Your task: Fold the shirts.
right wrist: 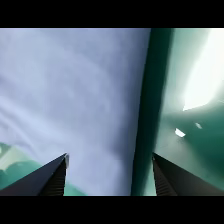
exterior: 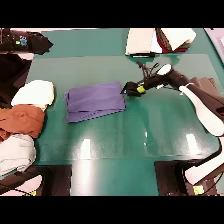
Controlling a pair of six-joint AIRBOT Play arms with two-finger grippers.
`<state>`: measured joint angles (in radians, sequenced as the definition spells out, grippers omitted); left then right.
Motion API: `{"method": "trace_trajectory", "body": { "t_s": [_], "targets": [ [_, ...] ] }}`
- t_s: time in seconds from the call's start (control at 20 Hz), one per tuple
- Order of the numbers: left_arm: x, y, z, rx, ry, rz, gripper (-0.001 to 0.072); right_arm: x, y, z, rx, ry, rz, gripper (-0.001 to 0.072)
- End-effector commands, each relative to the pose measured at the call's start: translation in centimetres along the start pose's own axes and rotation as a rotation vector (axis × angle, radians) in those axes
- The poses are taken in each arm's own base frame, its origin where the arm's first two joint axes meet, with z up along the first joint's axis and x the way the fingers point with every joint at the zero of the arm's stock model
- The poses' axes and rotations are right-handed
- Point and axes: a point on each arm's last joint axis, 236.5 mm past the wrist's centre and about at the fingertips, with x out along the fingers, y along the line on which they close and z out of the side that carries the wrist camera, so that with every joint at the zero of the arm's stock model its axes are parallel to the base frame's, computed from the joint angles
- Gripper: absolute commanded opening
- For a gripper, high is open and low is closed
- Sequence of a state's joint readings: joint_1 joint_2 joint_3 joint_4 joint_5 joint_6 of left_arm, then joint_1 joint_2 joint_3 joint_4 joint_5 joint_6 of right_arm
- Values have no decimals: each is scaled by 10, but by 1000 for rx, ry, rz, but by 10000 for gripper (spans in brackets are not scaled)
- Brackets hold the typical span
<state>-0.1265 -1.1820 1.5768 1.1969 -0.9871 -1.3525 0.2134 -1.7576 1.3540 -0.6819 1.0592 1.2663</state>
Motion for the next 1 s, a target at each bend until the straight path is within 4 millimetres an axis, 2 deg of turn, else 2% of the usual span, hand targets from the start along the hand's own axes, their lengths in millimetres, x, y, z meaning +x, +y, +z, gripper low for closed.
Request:
{"method": "trace_trajectory", "body": {
  "t_s": [0.0, 0.1, 0.15, 0.25, 0.3, 0.35, 0.45, 0.55, 0.7, 0.85, 0.95],
  "targets": [
    [0, 0, 0, -2, 0, -1, 22, 41, 0, -6, 45, 33, 30, 583],
    [0, -6, 1, -18, -5, -25, 22, 55, 12, -1, 2, 41, 38, 474],
    [0, -11, 2, -30, -10, -45, 22, 59, 19, 6, -36, 28, 41, 385],
    [2, -22, 1, -16, -5, -65, 21, 61, 33, 25, -115, -19, 42, 66],
    [3, -32, 0, -4, -2, -83, 21, 58, 40, 35, -148, -53, 43, 18],
    [5, -45, -1, 13, 1, -105, 21, 50, 46, 47, -173, -85, 41, 17],
    [9, -72, -3, 42, 5, -153, 21, 17, 45, 71, -239, -145, -8, 17],
    [12, -96, -10, 67, 22, -198, 21, -38, 30, 94, -292, -212, -101, 16],
    [12, -121, -14, 93, 28, -243, 22, -151, -35, 112, -218, -324, -332, 17],
    [11, -131, -15, 97, 27, -266, 22, -277, -100, 106, -89, -483, -480, 16],
    [11, -132, -14, 94, 24, -268, 22, -352, -139, 92, 18, -605, -546, 17]
  ]
}}
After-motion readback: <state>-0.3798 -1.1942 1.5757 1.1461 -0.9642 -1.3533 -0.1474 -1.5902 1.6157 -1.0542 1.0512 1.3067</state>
